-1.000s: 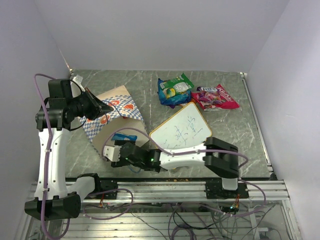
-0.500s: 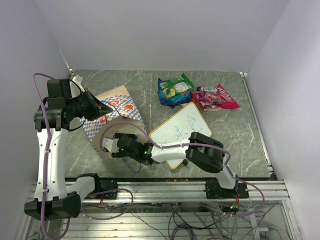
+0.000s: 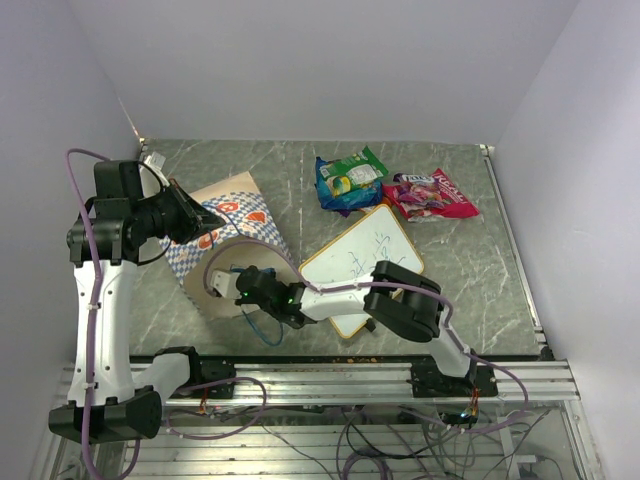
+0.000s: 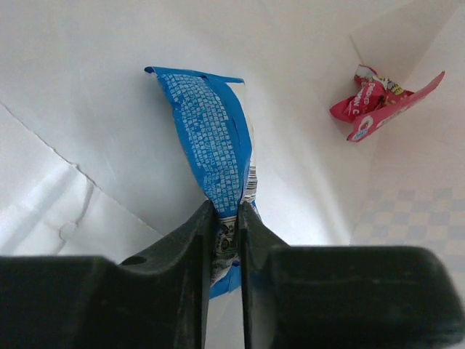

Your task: Take the snacks out of the paper bag

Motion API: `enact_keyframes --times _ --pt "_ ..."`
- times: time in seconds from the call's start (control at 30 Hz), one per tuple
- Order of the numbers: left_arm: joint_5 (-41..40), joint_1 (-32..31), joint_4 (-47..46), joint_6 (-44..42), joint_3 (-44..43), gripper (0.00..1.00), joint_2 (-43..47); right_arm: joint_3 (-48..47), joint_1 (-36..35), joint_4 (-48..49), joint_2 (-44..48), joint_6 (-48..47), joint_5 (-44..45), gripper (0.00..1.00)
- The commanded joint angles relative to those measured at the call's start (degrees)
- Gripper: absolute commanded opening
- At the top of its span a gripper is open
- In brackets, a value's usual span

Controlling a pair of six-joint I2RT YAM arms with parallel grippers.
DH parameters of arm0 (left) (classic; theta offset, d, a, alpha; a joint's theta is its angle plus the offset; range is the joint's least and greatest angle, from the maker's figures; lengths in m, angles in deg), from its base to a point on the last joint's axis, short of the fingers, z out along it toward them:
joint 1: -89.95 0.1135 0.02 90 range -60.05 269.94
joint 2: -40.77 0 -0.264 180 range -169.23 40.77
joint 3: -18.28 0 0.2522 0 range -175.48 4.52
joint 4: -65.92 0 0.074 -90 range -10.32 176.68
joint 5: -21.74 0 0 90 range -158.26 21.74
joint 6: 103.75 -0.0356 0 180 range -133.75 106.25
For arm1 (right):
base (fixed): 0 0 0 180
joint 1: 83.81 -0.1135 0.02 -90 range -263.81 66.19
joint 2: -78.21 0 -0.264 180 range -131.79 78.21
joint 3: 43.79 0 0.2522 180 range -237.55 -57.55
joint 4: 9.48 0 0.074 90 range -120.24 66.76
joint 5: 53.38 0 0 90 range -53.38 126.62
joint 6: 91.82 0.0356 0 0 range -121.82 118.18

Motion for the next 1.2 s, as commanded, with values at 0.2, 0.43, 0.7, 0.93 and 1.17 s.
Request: enact_keyframes --times 0.2,0.43,0.7,0.93,1.17 --pt "1.24 -0.21 -1.19 -0.13 -0.23 0.07 0.61 1.75 0.65 -1.47 9.59 1.01 -5.89 0.00" --pt "1.43 -0.17 -1.77 -0.21 0.23 0.07 0.70 3.29 0.40 -8.33 19.89 11.36 -18.15 0.00" --pt "2.01 -0.21 -2.77 0.05 1.24 0.07 0.27 10.45 0.41 -15.36 37.14 10.89 -25.53 0.00" --pt "1.97 -0.20 -2.99 -0.25 1.28 0.07 -0.48 15.57 0.69 -22.86 52.86 3.66 -6.07 0.00" --pt "1.81 -0.21 -3.39 -0.34 -0.05 0.07 -1.59 18.59 13.11 -9.44 58.76 2.00 10.28 0.00"
